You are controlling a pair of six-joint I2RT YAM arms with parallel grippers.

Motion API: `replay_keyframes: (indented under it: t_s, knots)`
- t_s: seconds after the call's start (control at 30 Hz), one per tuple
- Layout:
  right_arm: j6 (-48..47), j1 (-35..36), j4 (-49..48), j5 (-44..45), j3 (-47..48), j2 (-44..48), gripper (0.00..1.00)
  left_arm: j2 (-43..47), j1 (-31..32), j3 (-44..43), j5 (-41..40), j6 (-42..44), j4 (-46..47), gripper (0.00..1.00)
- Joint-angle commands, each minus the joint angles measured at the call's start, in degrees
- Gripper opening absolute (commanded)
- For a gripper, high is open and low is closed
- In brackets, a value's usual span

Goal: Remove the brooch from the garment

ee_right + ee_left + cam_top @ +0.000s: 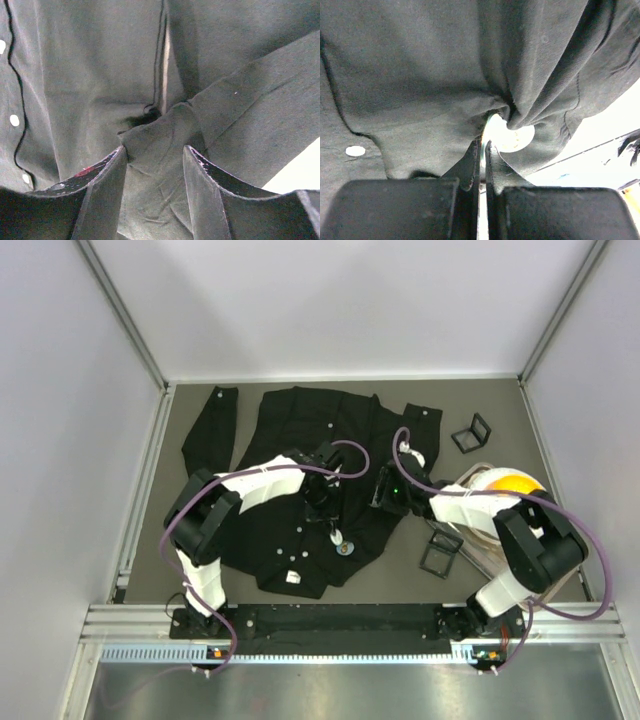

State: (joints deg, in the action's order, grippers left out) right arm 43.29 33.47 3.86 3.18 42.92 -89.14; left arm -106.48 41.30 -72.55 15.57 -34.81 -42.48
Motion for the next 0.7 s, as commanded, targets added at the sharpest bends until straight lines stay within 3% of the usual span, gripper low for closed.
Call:
replay_keyframes:
  t_s: [0.0, 0.17, 0.3, 0.5, 0.67]
  knots:
    - [3.38, -2.36, 2.91, 5.17, 1.64, -2.61, 0.49, 0.13, 0.36, -0.31, 0.42, 2.2, -3.58, 0.0]
    - [5.14, -3.42, 5.54, 6.3, 1.65, -2.79, 0.49, 1.09, 0.36, 0.48, -0.97, 3.08, -4.54, 0.0]
    - [8.21, -4.29, 5.37, 9.39, -1.95, 1.95, 0.49, 7.75, 0.27, 2.24, -2.75, 2.38, -2.09, 0.0]
    - [8.3, -4.73, 6.95, 6.41, -1.86, 0.98, 0.48, 18.2, 0.27, 8.56, -0.01, 0.54, 6.17, 0.0]
    - [6.99, -3.42, 8.88, 5.52, -7.66, 10.82, 0.48, 27.27, 0.27, 15.94, 3.23, -2.45, 18.11, 0.0]
